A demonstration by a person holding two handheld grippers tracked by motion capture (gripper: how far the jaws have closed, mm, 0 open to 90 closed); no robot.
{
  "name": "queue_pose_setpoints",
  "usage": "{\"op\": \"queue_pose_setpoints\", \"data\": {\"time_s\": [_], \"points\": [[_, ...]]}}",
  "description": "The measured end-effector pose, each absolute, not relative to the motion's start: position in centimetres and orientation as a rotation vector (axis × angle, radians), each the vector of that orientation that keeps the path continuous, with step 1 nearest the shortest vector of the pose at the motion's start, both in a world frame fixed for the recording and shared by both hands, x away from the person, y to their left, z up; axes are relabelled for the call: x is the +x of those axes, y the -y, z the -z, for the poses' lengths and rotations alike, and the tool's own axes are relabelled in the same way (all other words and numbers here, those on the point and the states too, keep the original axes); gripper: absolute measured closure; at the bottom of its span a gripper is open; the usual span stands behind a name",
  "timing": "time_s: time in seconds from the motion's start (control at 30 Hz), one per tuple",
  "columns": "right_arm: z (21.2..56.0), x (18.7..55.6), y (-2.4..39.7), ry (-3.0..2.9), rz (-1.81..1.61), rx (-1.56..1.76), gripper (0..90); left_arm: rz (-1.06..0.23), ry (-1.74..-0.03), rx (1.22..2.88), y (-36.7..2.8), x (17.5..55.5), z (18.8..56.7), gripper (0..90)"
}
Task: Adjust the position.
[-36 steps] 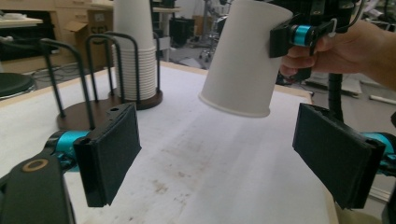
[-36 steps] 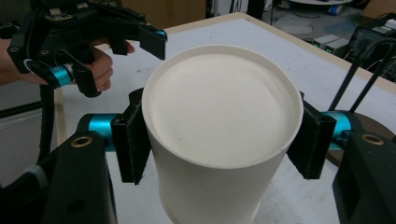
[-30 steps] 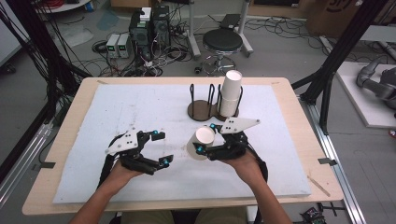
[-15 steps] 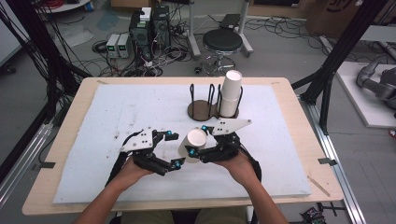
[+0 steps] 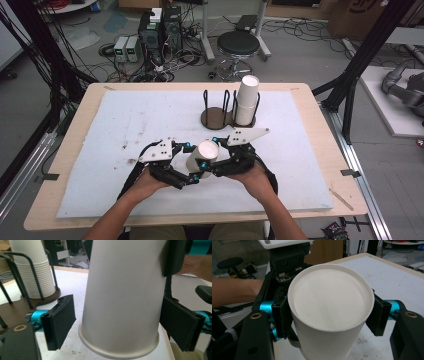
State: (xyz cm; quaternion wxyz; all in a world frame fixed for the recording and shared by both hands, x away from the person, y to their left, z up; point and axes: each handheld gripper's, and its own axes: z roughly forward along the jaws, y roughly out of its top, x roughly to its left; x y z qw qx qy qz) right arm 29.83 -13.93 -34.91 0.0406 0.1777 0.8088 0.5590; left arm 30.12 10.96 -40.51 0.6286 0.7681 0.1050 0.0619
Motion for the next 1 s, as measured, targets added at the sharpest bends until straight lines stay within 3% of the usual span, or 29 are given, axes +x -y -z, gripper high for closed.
{"op": "queue_pose_setpoints", "data": {"time_s": [0.37, 0.47, 0.73, 1.0], "points": [[35.6, 29.8, 14.5, -2.486, -1.737, 0.599, 32.8, -0.151, -0.208, 1.827, -10.7, 29.9, 40.3, 34.5], [35.5, 29.9, 14.5, -2.485, -1.712, 0.634, 19.2, -0.155, -0.199, 1.861, -10.6, 29.9, 40.0, 34.7], [34.2, 30.1, 15.2, -2.520, -1.676, 0.532, 19.2, -0.164, -0.196, 1.978, -10.8, 30.1, 39.0, 35.2], [32.9, 30.5, 14.8, -2.621, -1.415, 0.326, 19.2, -0.198, -0.154, 2.154, -10.5, 30.5, 37.2, 35.2]]}}
